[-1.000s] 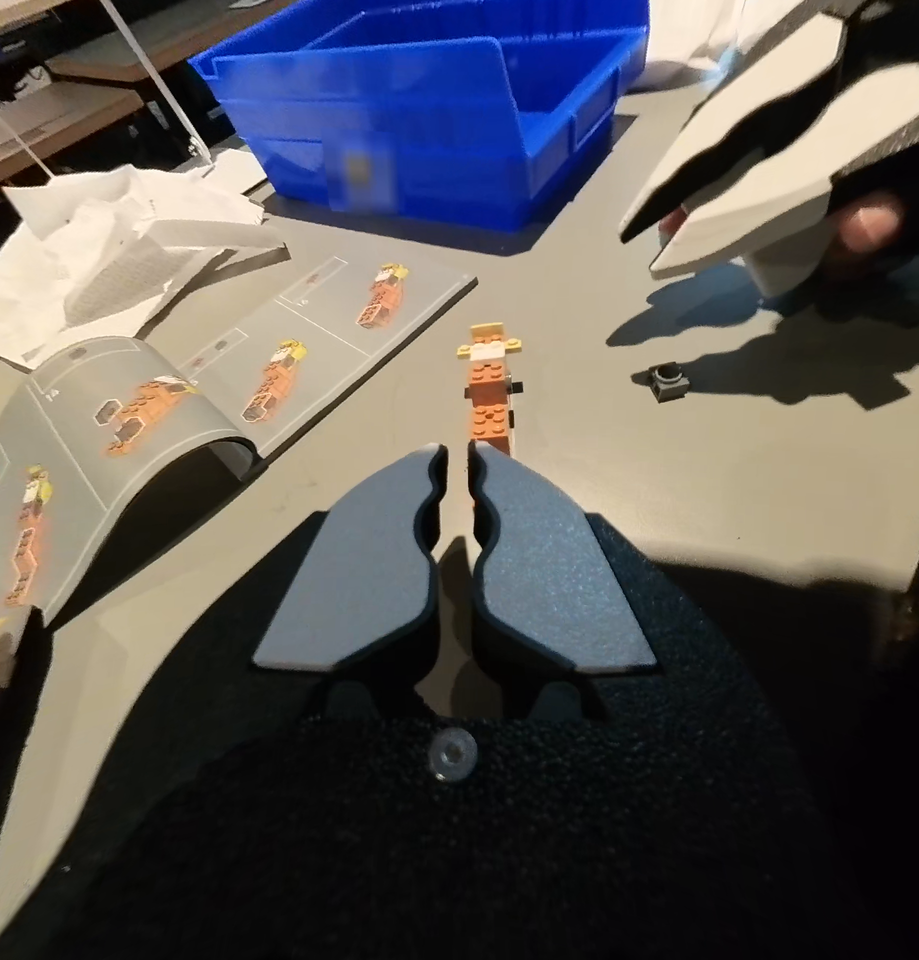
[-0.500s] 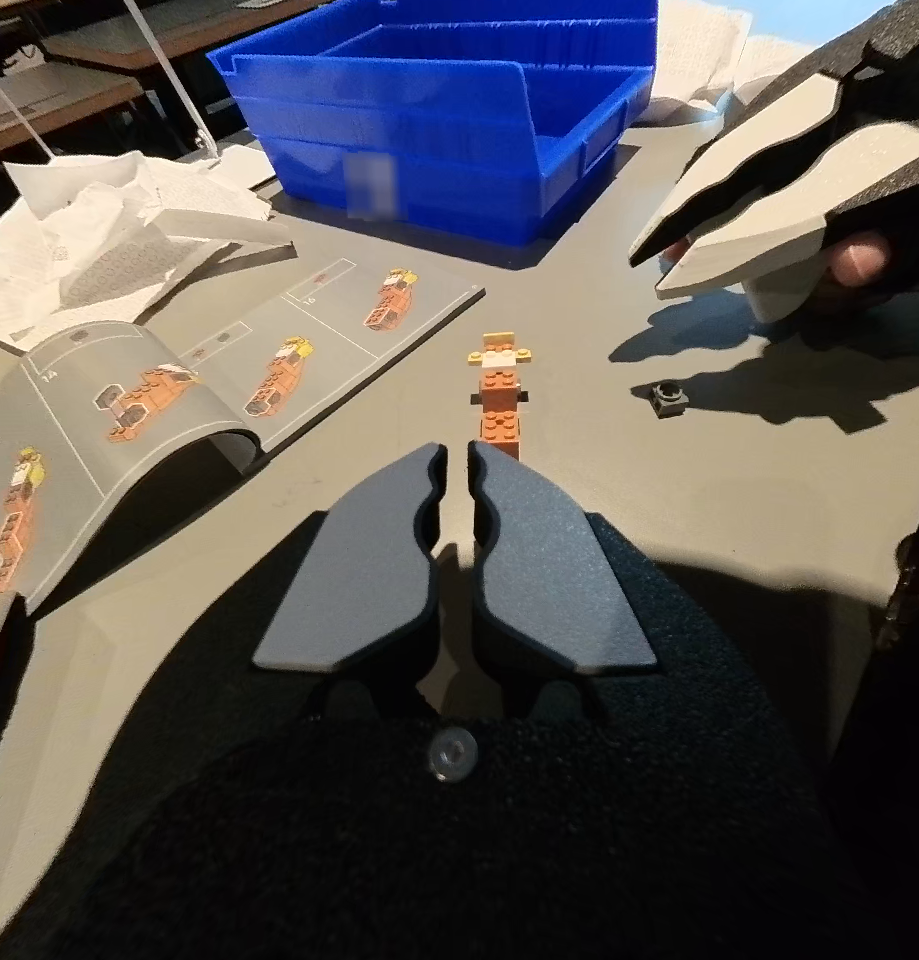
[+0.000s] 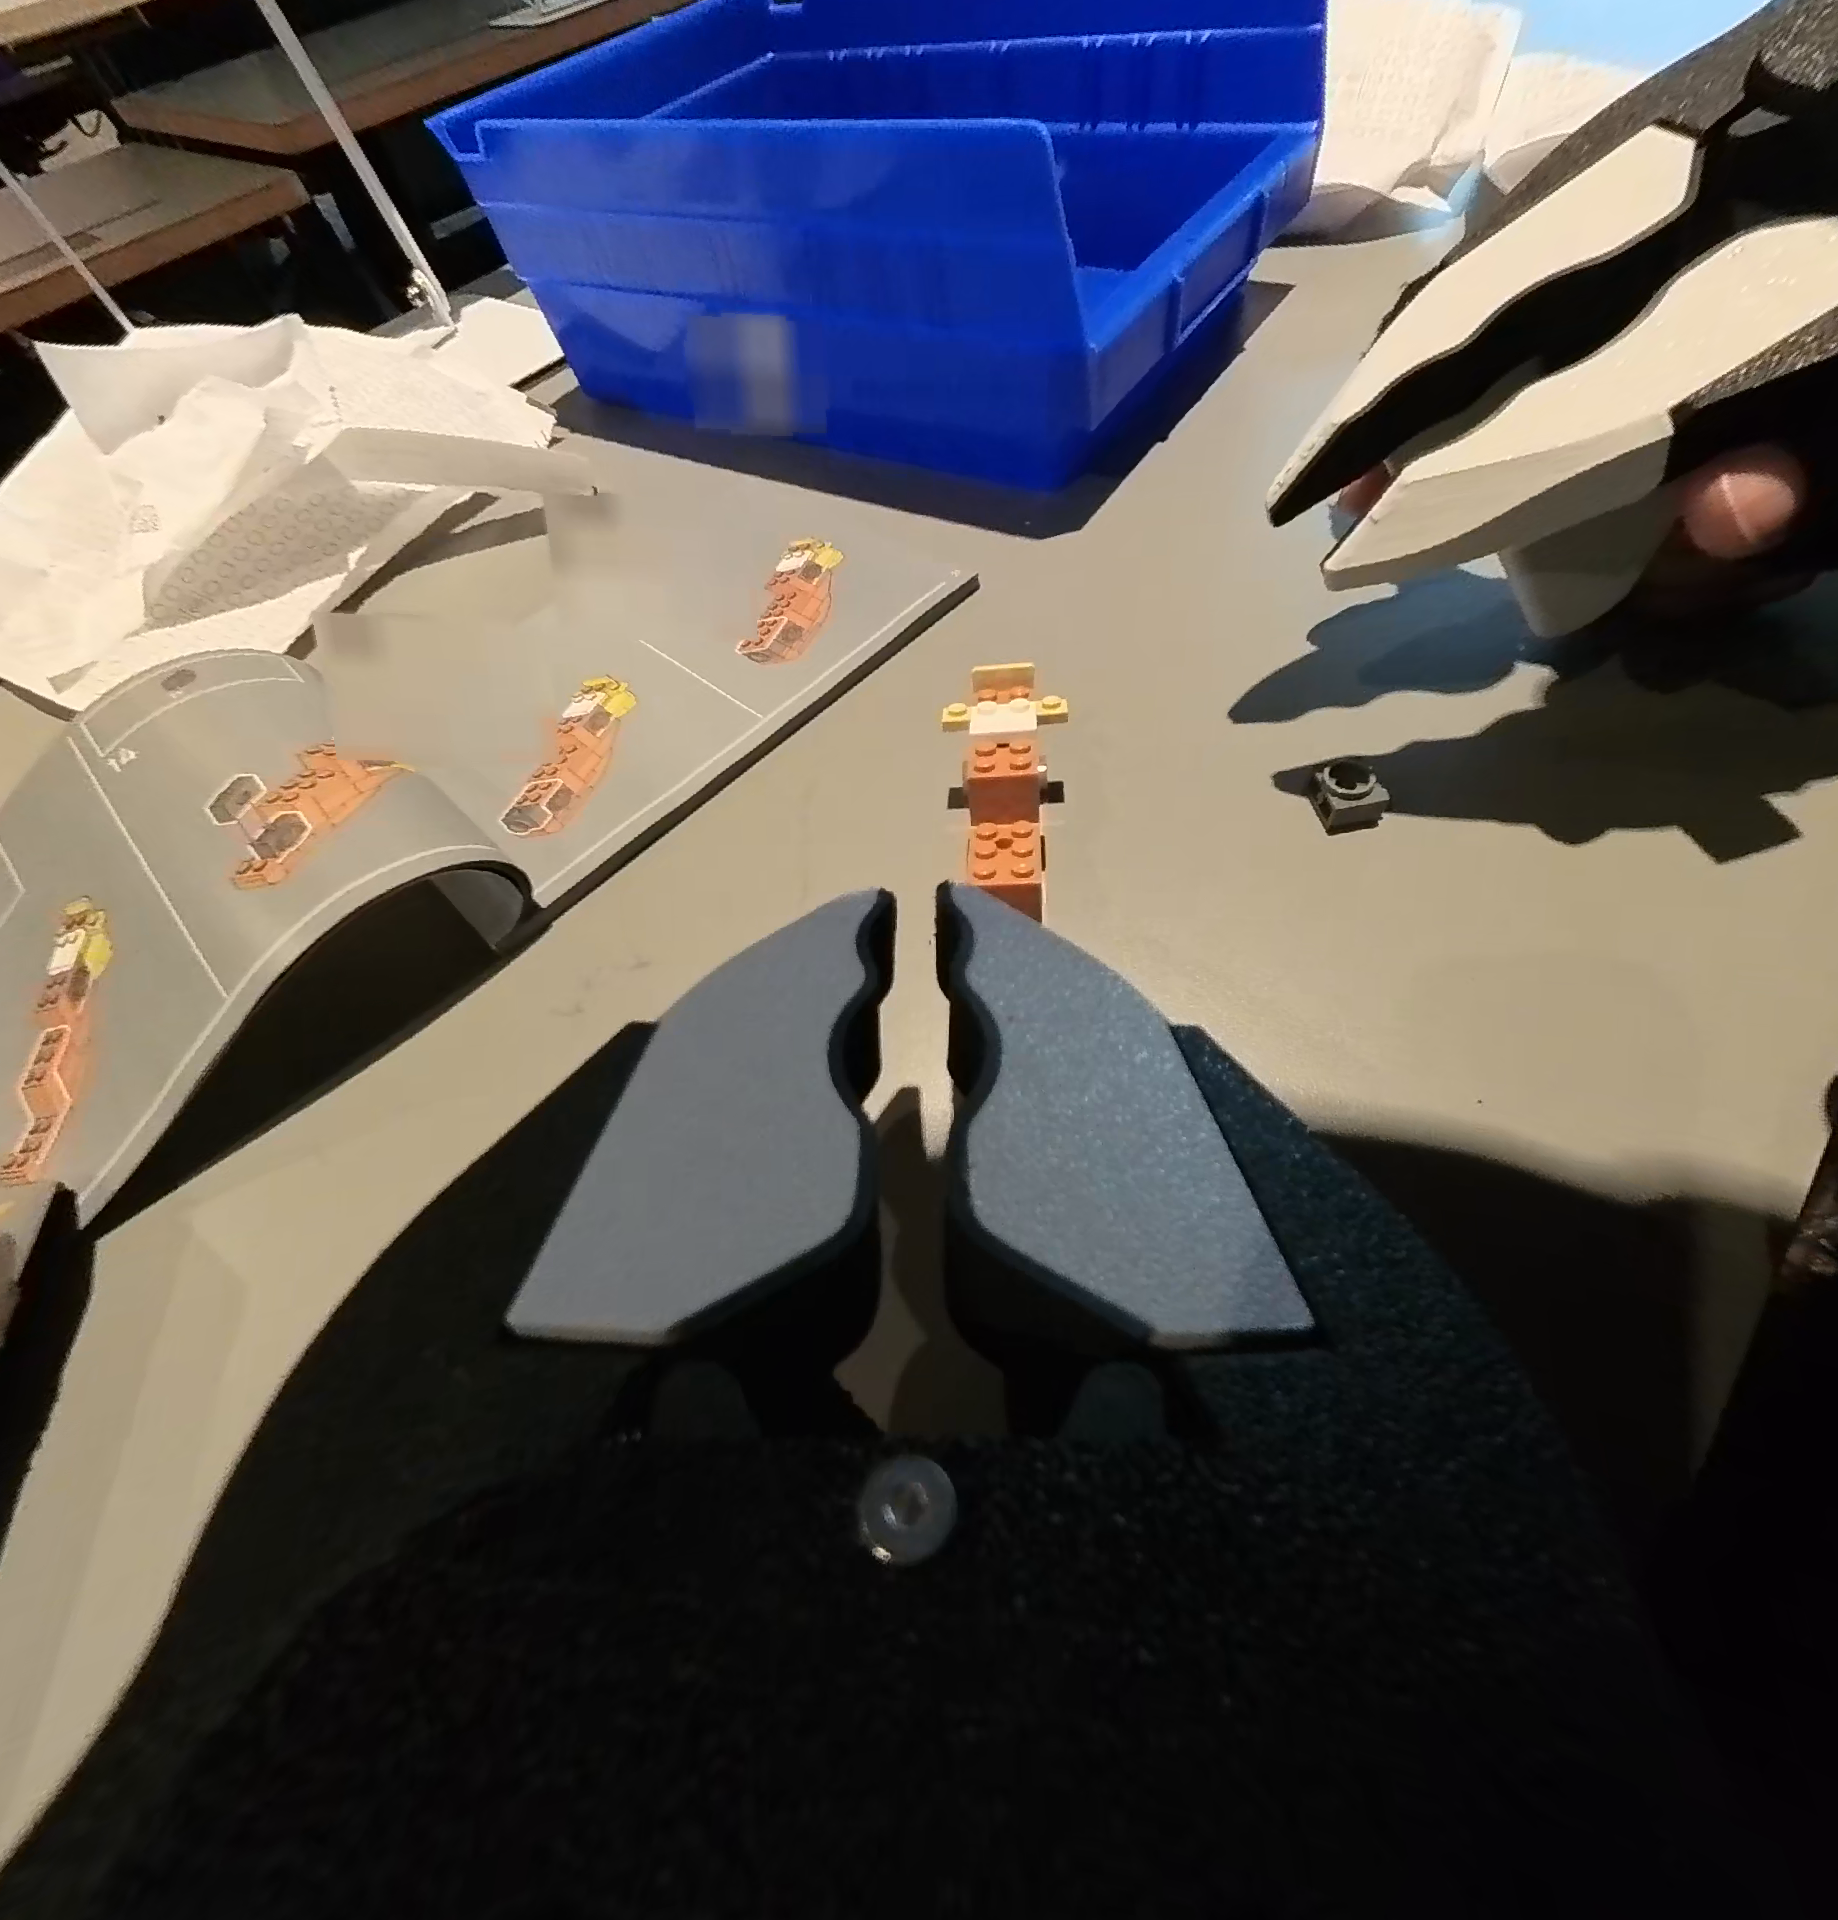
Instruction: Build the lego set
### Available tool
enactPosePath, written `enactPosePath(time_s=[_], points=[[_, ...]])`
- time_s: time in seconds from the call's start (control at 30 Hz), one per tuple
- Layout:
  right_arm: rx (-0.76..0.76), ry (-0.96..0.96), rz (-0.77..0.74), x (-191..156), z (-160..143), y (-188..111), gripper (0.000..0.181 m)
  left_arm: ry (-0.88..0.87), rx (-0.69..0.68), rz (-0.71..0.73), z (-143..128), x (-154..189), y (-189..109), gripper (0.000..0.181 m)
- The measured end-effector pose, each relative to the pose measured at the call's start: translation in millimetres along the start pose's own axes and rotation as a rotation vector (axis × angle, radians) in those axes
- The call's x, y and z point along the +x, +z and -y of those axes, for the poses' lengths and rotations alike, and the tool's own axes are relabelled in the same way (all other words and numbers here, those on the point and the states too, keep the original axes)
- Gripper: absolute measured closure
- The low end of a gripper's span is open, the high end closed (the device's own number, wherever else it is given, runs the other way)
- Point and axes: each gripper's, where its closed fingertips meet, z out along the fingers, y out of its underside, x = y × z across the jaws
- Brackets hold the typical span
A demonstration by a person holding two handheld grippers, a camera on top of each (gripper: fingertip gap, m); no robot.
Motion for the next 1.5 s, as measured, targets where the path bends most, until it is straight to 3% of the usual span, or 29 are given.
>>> enactPosePath(time_s=[0.8,1.07,1.23,1.3,1.4,1.5], points=[[0.005,-0.006,0.005,-1.2,0.5,1.2,0.160,-0.021,0.018,0.007,1.9,-2.7,-1.9,0.174],[0.106,0.056,0.008,5.0,10.9,-9.1,0.160,-0.084,0.021,-0.039,2.0,-4.0,-2.2,0.174],[0.189,0.150,0.089,11.7,18.1,-20.1,0.159,-0.118,0.027,-0.067,2.7,-4.5,-2.7,0.174],[0.190,0.023,0.048,35.7,26.5,-31.4,0.157,-0.146,0.010,-0.076,0.6,-6.3,-0.9,0.174],[0.206,-0.337,-0.068,109.9,80.6,-65.0,0.157,-0.181,-0.003,-0.075,-1.1,-9.7,0.6,0.174],[0.039,-0.708,0.045,177.1,115.4,-54.4,0.149,-0.184,-0.009,-0.073,-1.9,-10.1,1.3,0.174]])
